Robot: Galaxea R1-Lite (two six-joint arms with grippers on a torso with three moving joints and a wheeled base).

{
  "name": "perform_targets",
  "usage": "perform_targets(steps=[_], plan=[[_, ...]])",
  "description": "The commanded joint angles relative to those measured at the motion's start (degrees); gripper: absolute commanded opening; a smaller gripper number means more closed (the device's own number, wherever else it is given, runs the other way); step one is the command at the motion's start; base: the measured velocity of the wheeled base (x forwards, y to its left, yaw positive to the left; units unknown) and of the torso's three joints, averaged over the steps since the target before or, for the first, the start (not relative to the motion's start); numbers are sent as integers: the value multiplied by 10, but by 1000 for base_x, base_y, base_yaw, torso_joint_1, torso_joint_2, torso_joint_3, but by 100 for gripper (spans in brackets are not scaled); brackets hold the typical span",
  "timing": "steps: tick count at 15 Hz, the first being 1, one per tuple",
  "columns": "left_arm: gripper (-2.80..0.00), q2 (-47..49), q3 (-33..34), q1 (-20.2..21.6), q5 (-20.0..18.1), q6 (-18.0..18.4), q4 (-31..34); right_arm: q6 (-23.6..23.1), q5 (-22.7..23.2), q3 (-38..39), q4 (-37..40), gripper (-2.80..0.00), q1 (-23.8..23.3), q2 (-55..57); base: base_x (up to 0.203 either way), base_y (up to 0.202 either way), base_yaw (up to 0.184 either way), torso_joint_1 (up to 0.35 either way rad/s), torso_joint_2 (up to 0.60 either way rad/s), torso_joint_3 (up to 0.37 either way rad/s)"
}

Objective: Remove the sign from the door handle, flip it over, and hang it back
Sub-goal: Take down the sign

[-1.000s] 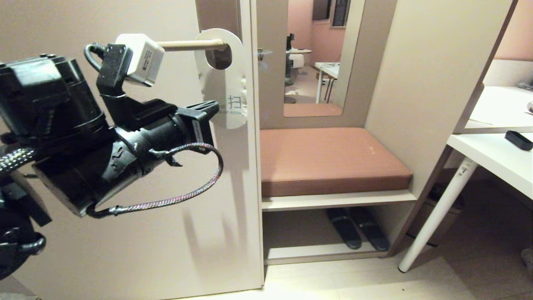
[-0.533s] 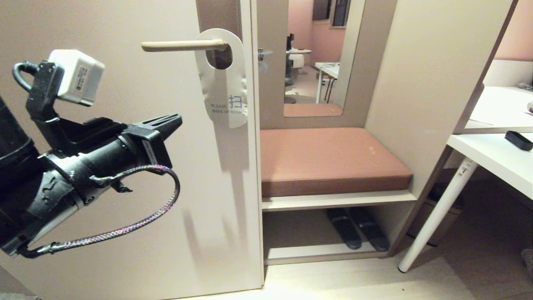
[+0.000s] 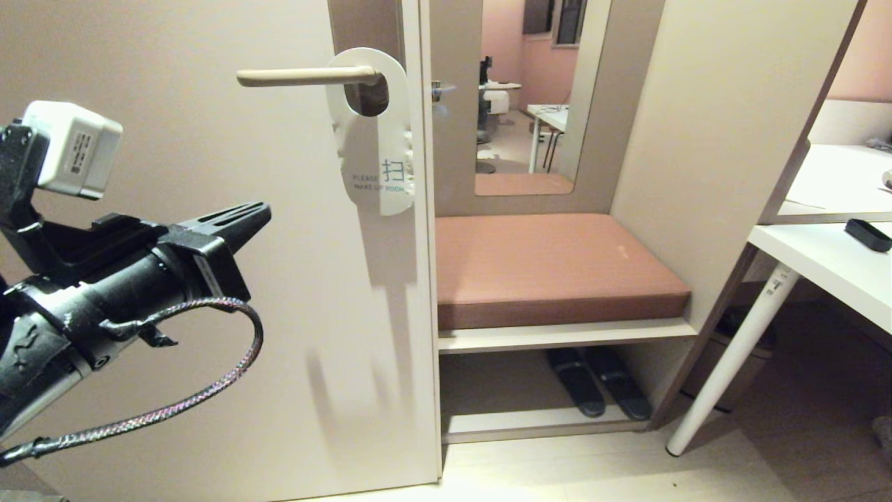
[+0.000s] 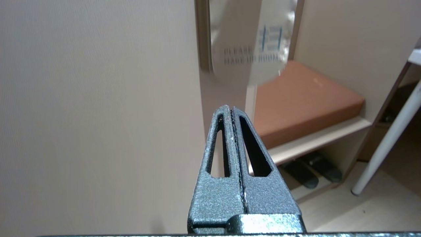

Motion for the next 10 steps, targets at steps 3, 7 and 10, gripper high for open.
perform_targets(steps=[3, 7, 10], plan=[[-280, -42, 57, 1, 2, -1, -3, 0, 0, 0, 0, -280, 0, 0, 0, 0, 0, 0, 0, 0], [-280, -109, 128, 8, 1, -1, -5, 0, 0, 0, 1, -280, 0, 0, 0, 0, 0, 0, 0, 0], [-280, -167, 190, 42, -2, -1, -5, 0, 0, 0, 0, -280, 0, 0, 0, 0, 0, 0, 0, 0]])
